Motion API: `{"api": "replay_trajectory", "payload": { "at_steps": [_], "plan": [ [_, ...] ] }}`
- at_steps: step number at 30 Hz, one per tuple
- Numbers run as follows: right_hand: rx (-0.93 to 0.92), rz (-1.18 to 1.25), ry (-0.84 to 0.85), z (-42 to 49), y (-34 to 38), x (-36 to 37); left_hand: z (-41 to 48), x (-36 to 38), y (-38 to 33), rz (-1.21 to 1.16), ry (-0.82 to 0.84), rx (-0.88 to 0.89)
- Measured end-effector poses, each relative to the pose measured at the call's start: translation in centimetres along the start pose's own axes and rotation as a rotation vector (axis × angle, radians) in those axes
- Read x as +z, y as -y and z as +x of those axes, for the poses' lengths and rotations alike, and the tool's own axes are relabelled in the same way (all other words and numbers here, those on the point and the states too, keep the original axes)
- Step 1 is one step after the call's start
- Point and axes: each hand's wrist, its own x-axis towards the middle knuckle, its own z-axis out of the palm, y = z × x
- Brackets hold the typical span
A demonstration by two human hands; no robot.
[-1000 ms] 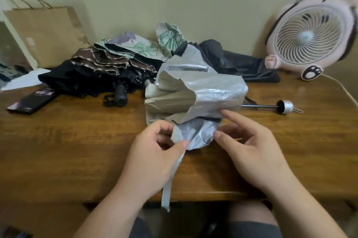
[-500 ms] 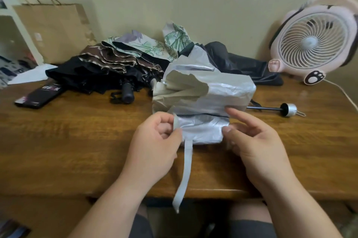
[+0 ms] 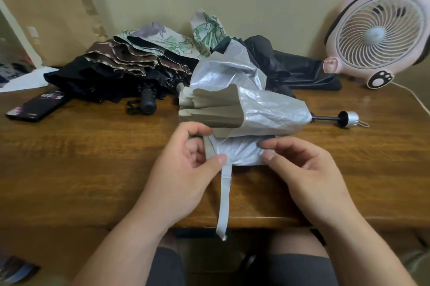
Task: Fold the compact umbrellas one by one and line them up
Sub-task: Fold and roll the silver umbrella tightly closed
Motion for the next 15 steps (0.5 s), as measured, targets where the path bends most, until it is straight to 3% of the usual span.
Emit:
{"api": "replay_trajectory", "payload": {
  "at_steps": [10, 15],
  "plan": [
    [-0.005, 0.188, 0.071, 0.08, -0.56, -0.67, -0.25, 0.38, 0.32, 0.200, -0.156, 0.051],
    [-0.041, 0.075, 0.108, -0.17, -0.18, -0.64, -0.44, 0.14, 0.28, 0.112, -0.180, 0.049]
  ]
}}
